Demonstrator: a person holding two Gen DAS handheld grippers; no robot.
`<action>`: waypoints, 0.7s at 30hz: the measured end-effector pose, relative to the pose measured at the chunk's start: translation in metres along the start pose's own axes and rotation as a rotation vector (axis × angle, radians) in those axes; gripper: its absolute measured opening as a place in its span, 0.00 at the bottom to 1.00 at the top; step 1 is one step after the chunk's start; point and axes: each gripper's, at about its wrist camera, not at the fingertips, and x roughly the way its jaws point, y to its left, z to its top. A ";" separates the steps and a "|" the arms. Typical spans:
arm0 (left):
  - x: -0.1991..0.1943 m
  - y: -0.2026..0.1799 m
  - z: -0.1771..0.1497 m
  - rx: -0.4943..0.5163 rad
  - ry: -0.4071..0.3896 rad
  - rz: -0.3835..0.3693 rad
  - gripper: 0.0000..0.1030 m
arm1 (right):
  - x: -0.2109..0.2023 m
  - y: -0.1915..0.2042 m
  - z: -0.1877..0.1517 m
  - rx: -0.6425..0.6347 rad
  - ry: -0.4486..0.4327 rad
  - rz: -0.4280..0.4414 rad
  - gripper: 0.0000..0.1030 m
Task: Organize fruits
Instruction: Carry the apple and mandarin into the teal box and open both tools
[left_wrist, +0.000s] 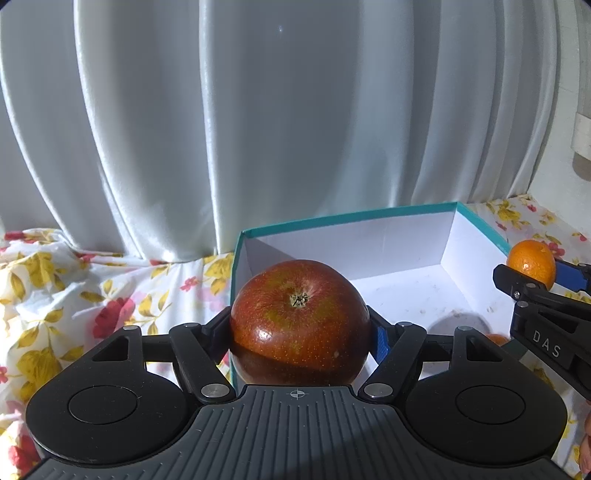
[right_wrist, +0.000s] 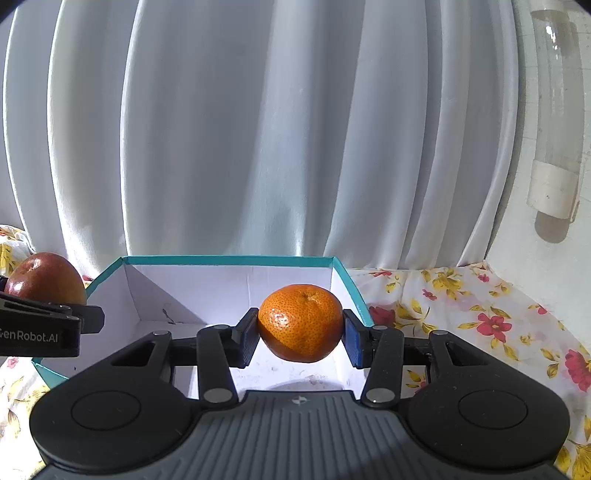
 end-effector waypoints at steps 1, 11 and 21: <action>0.001 0.000 0.000 0.001 0.002 0.001 0.74 | 0.001 0.000 0.000 -0.002 0.002 0.002 0.45; 0.012 -0.002 -0.003 0.006 0.031 0.001 0.74 | 0.016 0.003 -0.006 -0.027 0.027 0.005 0.45; 0.023 -0.002 -0.007 0.003 0.058 -0.004 0.74 | 0.028 0.005 -0.014 -0.039 0.055 0.006 0.45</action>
